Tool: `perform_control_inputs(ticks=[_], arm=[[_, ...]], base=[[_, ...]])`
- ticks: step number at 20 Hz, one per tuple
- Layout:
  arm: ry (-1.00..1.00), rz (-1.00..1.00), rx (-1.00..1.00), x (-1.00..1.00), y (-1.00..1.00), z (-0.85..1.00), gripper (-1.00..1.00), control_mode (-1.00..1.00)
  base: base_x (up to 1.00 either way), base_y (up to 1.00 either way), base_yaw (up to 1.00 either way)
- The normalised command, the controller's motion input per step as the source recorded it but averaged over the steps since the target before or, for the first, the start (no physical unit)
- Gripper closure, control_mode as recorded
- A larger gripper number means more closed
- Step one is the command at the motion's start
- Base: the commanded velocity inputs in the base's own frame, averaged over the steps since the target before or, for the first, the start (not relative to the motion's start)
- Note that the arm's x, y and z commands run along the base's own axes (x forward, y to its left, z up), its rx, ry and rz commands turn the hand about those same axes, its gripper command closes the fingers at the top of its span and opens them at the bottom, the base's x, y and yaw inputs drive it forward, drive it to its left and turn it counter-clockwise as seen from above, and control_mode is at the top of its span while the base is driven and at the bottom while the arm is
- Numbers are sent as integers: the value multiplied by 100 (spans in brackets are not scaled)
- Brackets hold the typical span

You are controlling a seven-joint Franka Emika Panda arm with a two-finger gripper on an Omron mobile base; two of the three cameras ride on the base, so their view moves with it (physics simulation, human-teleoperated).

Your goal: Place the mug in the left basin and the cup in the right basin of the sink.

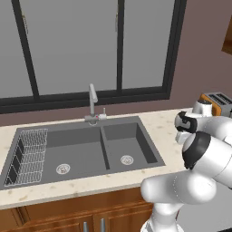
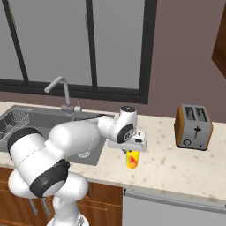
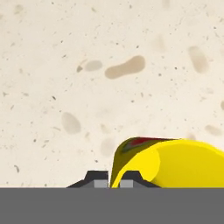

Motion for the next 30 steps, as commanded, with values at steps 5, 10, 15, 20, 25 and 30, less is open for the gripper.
perform_control_inputs(ticks=[5,10,15,20,25,30], arm=[[0,3,0,-2,0,1,100,-100],[-2,0,0,-2,12,24,100,-100],[0,0,0,0,30,32,100,-100],[-1,0,0,0,35,23,100,-100],[0,0,0,0,40,22,100,-100],[0,0,0,2,48,4,100,-100]], base=[[0,0,0],[0,0,0],[0,0,0],[0,0,0],[0,0,0],[0,0,0]])
